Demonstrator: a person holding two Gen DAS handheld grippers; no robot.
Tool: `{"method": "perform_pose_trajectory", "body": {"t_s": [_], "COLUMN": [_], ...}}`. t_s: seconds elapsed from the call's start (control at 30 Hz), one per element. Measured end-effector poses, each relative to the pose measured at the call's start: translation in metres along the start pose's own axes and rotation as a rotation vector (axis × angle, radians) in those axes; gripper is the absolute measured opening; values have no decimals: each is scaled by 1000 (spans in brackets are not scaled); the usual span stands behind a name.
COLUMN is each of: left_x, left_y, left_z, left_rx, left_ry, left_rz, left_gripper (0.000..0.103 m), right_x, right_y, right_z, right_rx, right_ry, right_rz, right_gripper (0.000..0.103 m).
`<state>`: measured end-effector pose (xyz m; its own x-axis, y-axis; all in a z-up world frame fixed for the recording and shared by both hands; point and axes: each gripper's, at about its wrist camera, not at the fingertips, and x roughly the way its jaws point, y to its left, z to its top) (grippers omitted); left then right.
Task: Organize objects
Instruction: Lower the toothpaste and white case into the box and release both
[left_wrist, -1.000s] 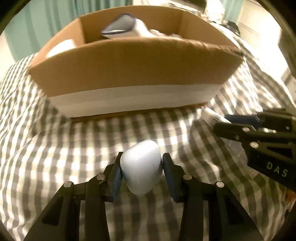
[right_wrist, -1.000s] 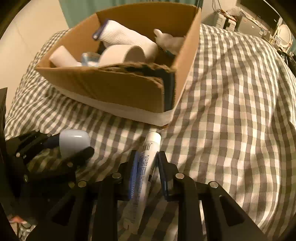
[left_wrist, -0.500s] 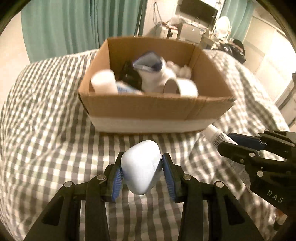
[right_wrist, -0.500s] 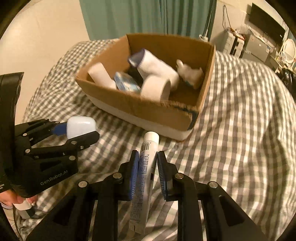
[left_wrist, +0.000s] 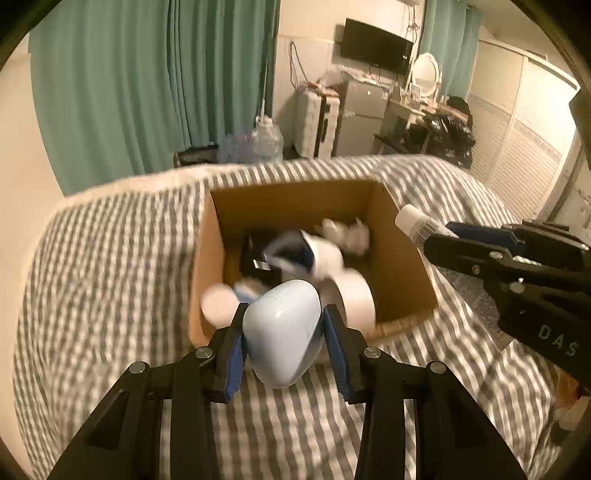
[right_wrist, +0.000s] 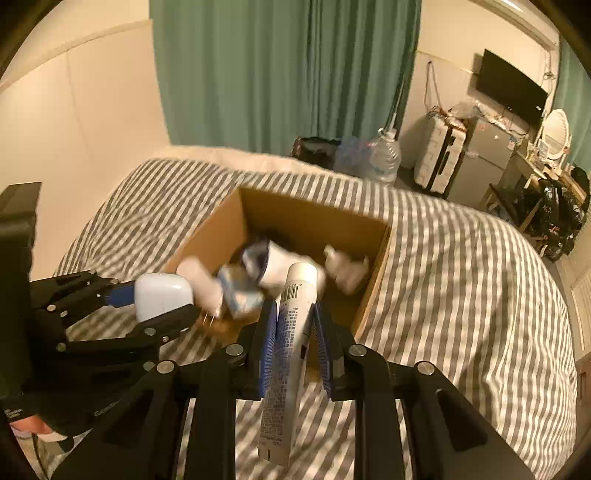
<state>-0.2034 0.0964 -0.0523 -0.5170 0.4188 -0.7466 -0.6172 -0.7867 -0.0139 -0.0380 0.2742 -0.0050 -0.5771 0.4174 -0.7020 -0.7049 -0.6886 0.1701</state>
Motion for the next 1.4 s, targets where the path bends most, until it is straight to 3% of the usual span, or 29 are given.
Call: {"method": "perform_pose_trajectory", "body": {"t_s": [0.27,0.53,0.77,0.83,0.9,1.0,1.17,1.4], "left_x": [45,90,106,102,96,83,45,-19], "left_y": [18,29,31,25,22,22,23,19], "left_z": [35,43,41,40,41,41,45,56], "left_rx": [16,43,45,57,63,52,32,31], "left_ry": [23,36,50,42,34,27,-14,-107], "left_rz": [-51,-54,-55,-45,-37,-28,-1,19], "left_gripper": [40,40,40,40,41,49,78,82], "right_x": [47,99,106,103,95,76,31,-38], "right_y": [-14,-22,-19,-17,-17,-18,-18,-19], "right_z": [24,15,11,10,11,14,22,28], "right_rx": [71,72,54,53,60,76,72,81], "right_ry": [-42,14,8,-2,-17,-54,-121,-210], "right_rz": [-2,-25,-39,-44,-46,-53,-75,-99], "right_gripper": [20,21,21,22,36,46,65,70]}}
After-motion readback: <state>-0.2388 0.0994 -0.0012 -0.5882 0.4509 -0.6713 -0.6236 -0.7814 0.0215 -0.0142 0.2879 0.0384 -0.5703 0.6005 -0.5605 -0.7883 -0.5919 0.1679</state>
